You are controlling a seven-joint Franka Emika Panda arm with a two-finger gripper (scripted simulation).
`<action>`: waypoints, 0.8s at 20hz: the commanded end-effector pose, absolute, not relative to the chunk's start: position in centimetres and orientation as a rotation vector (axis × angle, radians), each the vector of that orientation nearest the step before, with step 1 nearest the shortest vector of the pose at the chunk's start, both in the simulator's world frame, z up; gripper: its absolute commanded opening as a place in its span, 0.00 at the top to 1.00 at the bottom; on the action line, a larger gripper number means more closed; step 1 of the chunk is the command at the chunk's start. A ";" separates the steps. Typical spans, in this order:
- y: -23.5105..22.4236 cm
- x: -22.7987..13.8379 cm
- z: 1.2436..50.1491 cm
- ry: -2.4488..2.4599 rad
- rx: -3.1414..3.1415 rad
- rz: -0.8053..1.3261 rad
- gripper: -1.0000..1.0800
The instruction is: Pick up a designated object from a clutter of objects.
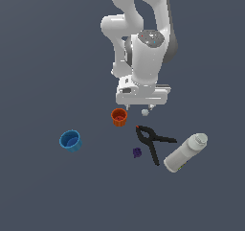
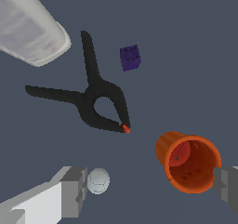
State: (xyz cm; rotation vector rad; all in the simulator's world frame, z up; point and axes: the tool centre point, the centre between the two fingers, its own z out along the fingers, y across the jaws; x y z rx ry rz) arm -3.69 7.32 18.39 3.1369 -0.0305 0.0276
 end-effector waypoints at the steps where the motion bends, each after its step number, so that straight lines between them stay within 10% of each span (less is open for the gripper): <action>1: 8.6 -5.0 16.1 -0.020 3.135 0.024 0.04; 16: 13.0 -12.3 7.7 0.033 3.140 0.003 0.04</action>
